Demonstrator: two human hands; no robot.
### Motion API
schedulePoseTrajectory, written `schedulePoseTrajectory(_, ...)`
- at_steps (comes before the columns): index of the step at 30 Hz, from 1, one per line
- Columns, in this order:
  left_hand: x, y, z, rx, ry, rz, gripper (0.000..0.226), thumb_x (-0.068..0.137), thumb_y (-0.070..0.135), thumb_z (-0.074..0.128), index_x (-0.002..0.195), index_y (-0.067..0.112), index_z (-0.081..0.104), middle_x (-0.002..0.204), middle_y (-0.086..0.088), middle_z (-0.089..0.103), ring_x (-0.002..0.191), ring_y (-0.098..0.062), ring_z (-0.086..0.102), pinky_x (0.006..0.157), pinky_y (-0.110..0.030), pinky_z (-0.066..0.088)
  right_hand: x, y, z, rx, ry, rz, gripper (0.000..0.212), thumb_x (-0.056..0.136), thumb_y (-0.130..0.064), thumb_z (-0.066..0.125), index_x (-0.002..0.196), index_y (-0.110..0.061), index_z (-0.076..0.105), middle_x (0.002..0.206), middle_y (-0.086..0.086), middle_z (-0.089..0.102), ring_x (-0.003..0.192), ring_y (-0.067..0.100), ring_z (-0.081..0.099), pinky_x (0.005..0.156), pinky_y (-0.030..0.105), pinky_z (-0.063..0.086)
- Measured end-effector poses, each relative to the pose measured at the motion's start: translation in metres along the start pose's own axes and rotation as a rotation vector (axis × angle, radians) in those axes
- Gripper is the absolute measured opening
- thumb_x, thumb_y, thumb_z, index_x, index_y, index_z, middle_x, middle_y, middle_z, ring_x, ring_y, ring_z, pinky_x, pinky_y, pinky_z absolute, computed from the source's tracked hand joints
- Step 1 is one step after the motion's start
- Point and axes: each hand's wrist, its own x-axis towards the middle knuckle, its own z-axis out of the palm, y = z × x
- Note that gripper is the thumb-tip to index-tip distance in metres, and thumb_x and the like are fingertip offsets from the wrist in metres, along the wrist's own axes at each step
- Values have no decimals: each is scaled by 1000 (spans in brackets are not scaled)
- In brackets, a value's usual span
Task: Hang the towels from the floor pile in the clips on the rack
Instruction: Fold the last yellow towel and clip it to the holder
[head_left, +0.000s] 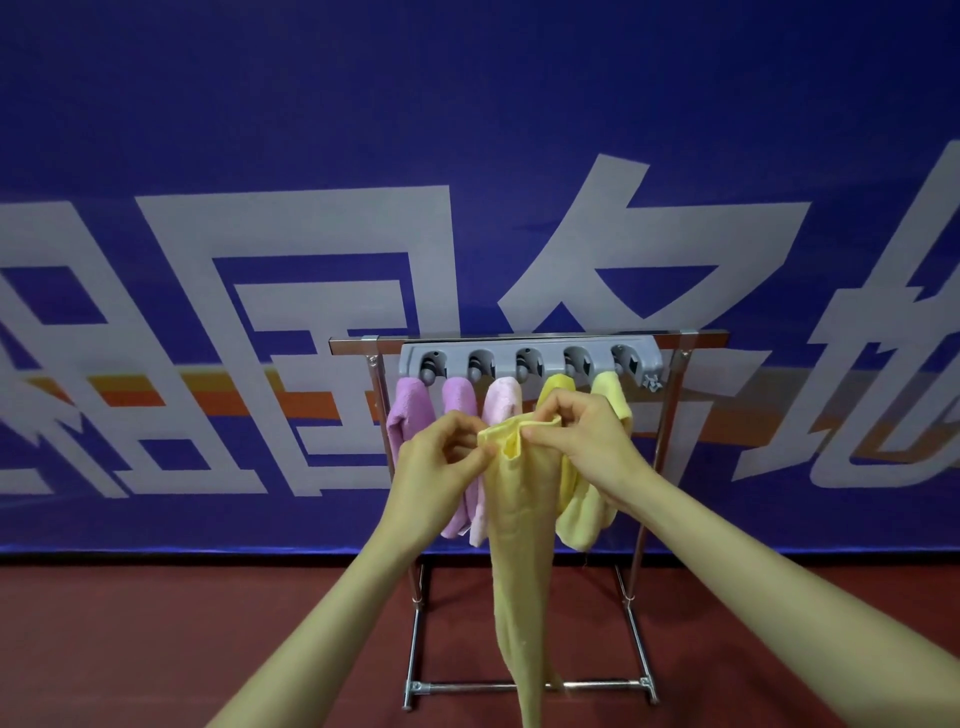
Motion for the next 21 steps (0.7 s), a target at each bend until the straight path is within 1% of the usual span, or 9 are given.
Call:
schedulePoseTrajectory(2, -1, 0, 0, -65, -44, -11, 5, 90, 11, 63, 89, 14, 67, 82, 3, 71, 80, -6, 66, 74, -12, 49, -1, -3, -2, -4, 12, -17, 11, 77, 0, 72, 76, 3, 62, 71, 6, 59, 73, 18, 54, 73, 32, 46)
schedulePoseTrajectory(4, -2, -2, 0, -123, -140, -28, 11, 93, 22, 59, 96, 19, 69, 90, 3, 72, 90, -8, 66, 84, -17, 50, -1, -6, -4, -16, 16, -37, 10, 76, -2, 73, 75, -2, 63, 75, 11, 61, 74, 20, 56, 73, 34, 47)
schedulePoseTrajectory(5, -3, -5, 1, -141, -176, -42, 13, 91, 28, 62, 100, 20, 68, 95, 1, 72, 94, -10, 67, 87, -21, 51, -2, -9, -5, -13, 29, -45, 11, 76, -1, 73, 73, -5, 63, 75, 11, 61, 74, 19, 57, 73, 34, 47)
schedulePoseTrajectory(8, -4, -16, 5, -123, -209, -90, 40, 73, 42, 74, 106, 21, 65, 98, -6, 72, 94, -24, 67, 88, -34, 55, -2, -18, -6, 34, 79, -34, 11, 76, 1, 73, 74, -2, 62, 72, 9, 61, 71, 16, 56, 70, 29, 47)
schedulePoseTrajectory(10, -5, -21, 10, -60, -227, -103, 44, 69, 44, 74, 105, 21, 65, 96, -7, 72, 92, -27, 67, 87, -43, 55, -2, -27, -6, 52, 97, -32, 12, 75, 2, 73, 72, -5, 63, 68, 3, 62, 67, 10, 57, 66, 23, 48)
schedulePoseTrajectory(14, -4, -29, 19, -11, -251, -100, 23, 79, 29, 72, 100, 18, 70, 100, -1, 74, 96, -15, 69, 88, -41, 55, -3, -52, -9, 134, 163, -66, 16, 77, 0, 71, 70, -11, 63, 66, -2, 62, 65, 6, 58, 63, 19, 49)
schedulePoseTrajectory(17, 2, -32, 26, -66, -277, -123, 27, 79, 22, 75, 105, 22, 68, 109, -1, 71, 101, -12, 67, 87, -31, 56, 3, -76, -13, 197, 226, -112, 15, 78, 1, 70, 70, -8, 61, 66, 2, 57, 65, 9, 54, 63, 22, 47)
schedulePoseTrajectory(20, 6, -38, 34, -149, -329, -230, 25, 82, 8, 72, 106, 6, 67, 100, -3, 74, 92, -12, 70, 76, -23, 57, 12, -99, -17, 247, 305, -137, 20, 76, 1, 70, 64, -11, 60, 62, 0, 55, 64, 10, 51, 62, 25, 45)
schedulePoseTrajectory(21, 6, -43, 37, -161, -354, -263, 25, 83, 5, 70, 108, 3, 66, 101, -5, 73, 92, -14, 70, 76, -23, 57, 15, -106, -19, 263, 326, -142, 21, 76, 1, 69, 63, -12, 60, 62, -1, 55, 63, 10, 51, 61, 25, 45)
